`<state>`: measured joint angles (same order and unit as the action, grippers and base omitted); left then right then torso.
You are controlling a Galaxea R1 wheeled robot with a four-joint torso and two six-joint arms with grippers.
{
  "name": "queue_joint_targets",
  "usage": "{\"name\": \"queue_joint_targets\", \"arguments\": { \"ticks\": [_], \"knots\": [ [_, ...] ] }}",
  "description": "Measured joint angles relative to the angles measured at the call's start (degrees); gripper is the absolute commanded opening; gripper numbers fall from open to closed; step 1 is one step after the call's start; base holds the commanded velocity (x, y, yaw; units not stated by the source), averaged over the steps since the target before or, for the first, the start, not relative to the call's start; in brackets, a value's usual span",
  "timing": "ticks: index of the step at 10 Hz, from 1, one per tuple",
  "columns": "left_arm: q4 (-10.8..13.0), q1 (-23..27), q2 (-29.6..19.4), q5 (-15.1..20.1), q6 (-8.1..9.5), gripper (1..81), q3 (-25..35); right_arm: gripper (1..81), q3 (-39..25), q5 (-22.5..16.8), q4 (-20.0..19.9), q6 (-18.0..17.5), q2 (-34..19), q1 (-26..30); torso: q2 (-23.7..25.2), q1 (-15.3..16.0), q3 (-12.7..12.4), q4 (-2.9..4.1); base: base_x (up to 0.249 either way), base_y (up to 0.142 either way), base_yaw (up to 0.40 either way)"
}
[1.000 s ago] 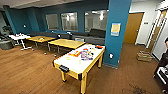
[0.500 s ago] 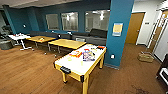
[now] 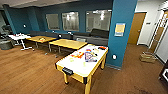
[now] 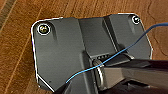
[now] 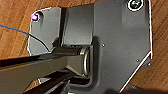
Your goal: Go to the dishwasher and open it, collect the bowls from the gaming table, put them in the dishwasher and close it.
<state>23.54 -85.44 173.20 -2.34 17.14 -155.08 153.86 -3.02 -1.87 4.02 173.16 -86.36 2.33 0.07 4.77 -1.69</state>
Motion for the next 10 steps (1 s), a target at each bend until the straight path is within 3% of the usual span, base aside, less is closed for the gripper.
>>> {"name": "queue_joint_targets", "arguments": {
  "ticks": [10],
  "knots": [
    [0.0,0.02,-0.05,-0.02,0.0,81.1,0.0,81.1,0.0,0.02,0.0,0.0,0.02,-0.13,0.0,0.02,0.0,0.0,0.121,0.081,0.0]
  ]
}}
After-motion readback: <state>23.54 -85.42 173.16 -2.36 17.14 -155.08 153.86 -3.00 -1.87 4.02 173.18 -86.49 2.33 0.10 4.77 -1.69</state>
